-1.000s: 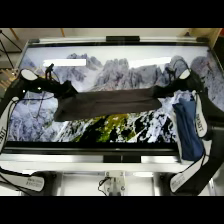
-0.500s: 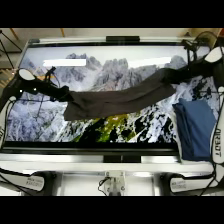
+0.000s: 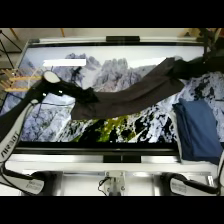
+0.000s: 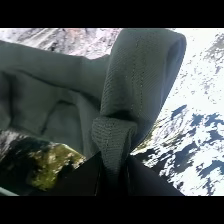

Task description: Fold the shirts.

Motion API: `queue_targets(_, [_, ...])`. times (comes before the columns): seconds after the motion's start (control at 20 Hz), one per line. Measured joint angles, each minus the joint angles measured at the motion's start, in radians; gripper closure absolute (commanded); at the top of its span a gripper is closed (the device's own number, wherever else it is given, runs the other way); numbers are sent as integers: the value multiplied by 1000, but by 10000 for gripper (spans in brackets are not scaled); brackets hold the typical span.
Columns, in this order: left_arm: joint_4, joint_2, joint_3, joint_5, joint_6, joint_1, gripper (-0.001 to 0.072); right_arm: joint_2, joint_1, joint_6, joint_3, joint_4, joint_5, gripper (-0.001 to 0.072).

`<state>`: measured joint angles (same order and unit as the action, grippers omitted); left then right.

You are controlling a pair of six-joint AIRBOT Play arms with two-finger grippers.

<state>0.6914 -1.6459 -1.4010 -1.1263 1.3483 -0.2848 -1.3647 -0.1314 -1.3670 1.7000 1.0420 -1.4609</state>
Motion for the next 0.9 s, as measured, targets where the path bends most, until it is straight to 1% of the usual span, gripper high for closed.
queue_targets(0.2, [-104, -73, -16, 271, 21, -198, 668, 99, 0, -65, 0, -33, -42, 628])
queue_targets(0.3, [-188, -134, -49, 356, 24, -269, 668, 140, 0, -93, 0, -48, -63, 628])
queue_targets(0.45, [-288, -237, -124, 435, 24, -347, 668, 188, 0, -141, 0, -58, -102, 628])
queue_targets(0.6, [-339, -300, -181, 459, 19, -373, 671, 204, 0, -172, 0, -64, -117, 628])
queue_targets(0.7, [-327, -294, -200, 457, 6, -349, 671, 197, 18, -187, 0, -64, -109, 628])
queue_targets(0.8, [-245, -248, -209, 407, 6, -297, 671, 173, 61, -193, 0, -68, -77, 628])
queue_targets(0.9, [-107, -174, -214, 321, 36, -231, 671, 130, 127, -196, 0, -68, -12, 628])
